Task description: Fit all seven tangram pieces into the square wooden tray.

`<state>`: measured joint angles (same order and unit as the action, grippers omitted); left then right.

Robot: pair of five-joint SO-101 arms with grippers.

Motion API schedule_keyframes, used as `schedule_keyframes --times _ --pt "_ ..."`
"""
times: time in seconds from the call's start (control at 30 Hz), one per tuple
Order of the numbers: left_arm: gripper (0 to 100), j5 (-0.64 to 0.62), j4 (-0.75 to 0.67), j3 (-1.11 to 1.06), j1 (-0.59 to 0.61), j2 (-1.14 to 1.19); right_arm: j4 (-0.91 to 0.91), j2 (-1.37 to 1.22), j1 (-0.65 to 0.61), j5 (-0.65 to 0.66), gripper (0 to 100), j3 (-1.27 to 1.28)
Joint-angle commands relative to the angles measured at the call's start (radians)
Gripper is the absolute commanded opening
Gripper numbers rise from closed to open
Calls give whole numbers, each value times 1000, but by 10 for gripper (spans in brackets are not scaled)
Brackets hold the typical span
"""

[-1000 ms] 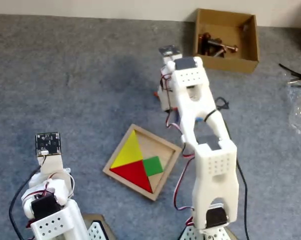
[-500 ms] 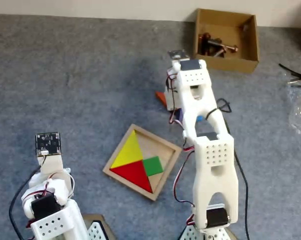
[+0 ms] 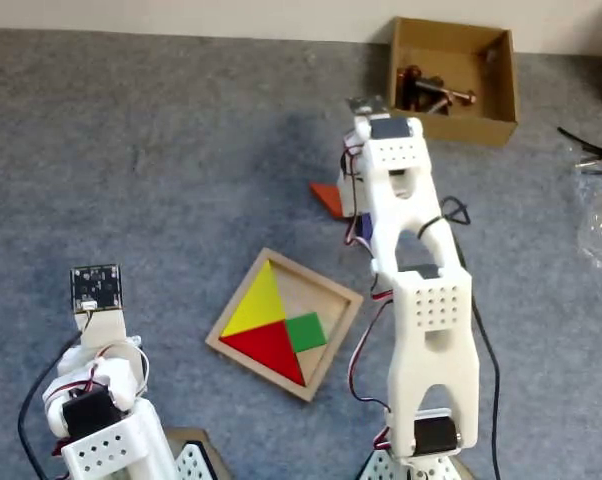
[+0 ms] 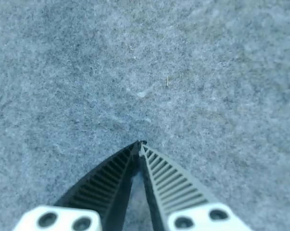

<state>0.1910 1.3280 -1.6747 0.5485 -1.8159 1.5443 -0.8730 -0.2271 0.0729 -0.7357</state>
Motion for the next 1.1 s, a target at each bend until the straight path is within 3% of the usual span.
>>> schedule_keyframes --times 0.0,0.33,0.63,0.9,1.07 --pt "5 -9 9 -21 -15 -5 19 -12 4 -2 43 -4" --pt "5 -9 9 -21 -15 -5 31 -12 5 61 3 -5" --pt "5 -9 9 -21 -15 -5 111 -22 18 55 4 -173" --pt "5 -9 9 -21 -15 -5 111 -22 16 55 190 -173" --pt "5 -9 9 -21 -15 -5 111 -18 16 54 196 -179"
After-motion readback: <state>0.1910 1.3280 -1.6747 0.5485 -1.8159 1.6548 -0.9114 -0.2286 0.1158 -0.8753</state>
